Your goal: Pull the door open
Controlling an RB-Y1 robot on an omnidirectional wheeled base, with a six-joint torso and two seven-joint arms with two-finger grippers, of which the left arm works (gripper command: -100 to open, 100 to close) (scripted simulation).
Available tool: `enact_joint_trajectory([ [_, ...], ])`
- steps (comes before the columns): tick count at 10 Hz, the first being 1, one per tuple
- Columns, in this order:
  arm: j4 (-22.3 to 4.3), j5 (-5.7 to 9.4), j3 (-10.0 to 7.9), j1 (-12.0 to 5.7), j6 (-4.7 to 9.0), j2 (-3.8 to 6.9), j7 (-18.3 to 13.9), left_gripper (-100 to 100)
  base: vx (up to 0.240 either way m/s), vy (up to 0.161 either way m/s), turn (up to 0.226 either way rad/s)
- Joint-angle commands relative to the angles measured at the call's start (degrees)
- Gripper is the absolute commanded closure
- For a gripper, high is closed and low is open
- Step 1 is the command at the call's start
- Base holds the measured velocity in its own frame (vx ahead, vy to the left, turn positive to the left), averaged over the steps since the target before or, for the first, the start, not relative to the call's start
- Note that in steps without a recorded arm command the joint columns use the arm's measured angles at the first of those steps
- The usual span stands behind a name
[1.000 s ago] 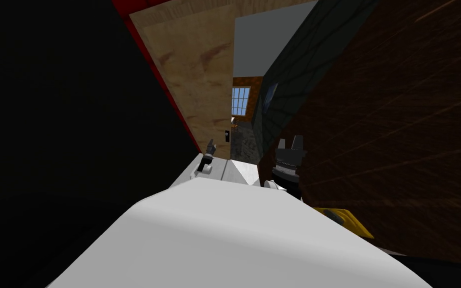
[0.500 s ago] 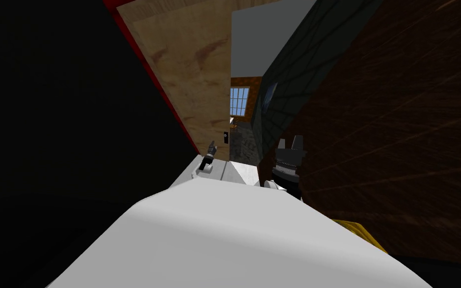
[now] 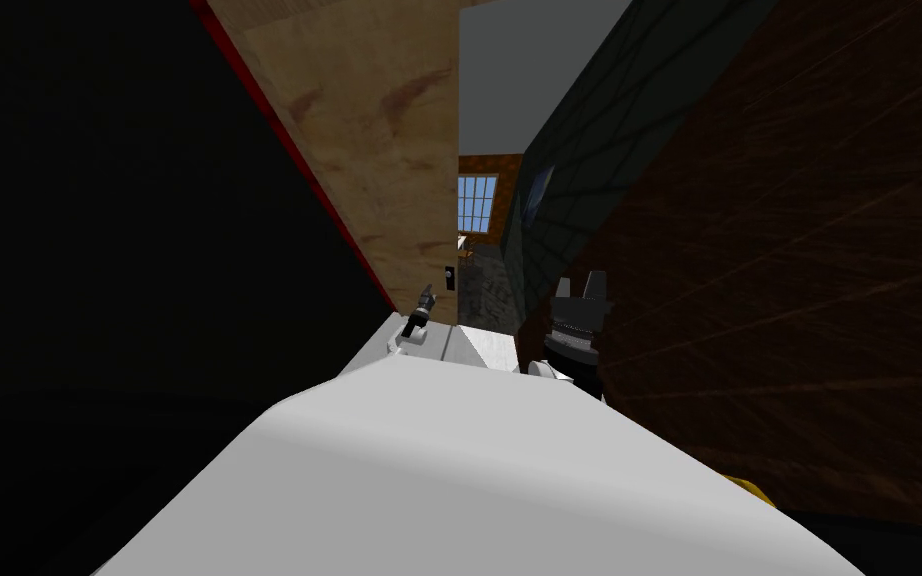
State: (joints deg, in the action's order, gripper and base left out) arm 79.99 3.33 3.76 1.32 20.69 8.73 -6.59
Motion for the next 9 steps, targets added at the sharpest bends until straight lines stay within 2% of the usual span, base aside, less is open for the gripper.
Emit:
enact_joint_trajectory([
  [1, -2.37, 0.11, 0.16, -1.04, -1.02, 0.44, -0.09, -100, 0.188, -0.015, -0.031],
  [2, -4.32, 0.18, 0.20, -2.02, -1.42, 0.64, -0.12, -100, 0.223, -0.020, -0.026],
  [6, -9.28, 0.33, 0.32, -4.51, -2.44, 1.12, -0.17, -100, 0.148, -0.023, -0.017],
  [8, -10.54, 0.37, 0.35, -5.15, -2.70, 1.24, -0.18, -100, 0.098, 0.009, -0.008],
  [9, -9.76, 0.35, 0.32, -4.90, -2.90, 1.14, -0.15, -100, 0.035, 0.007, -0.002],
])
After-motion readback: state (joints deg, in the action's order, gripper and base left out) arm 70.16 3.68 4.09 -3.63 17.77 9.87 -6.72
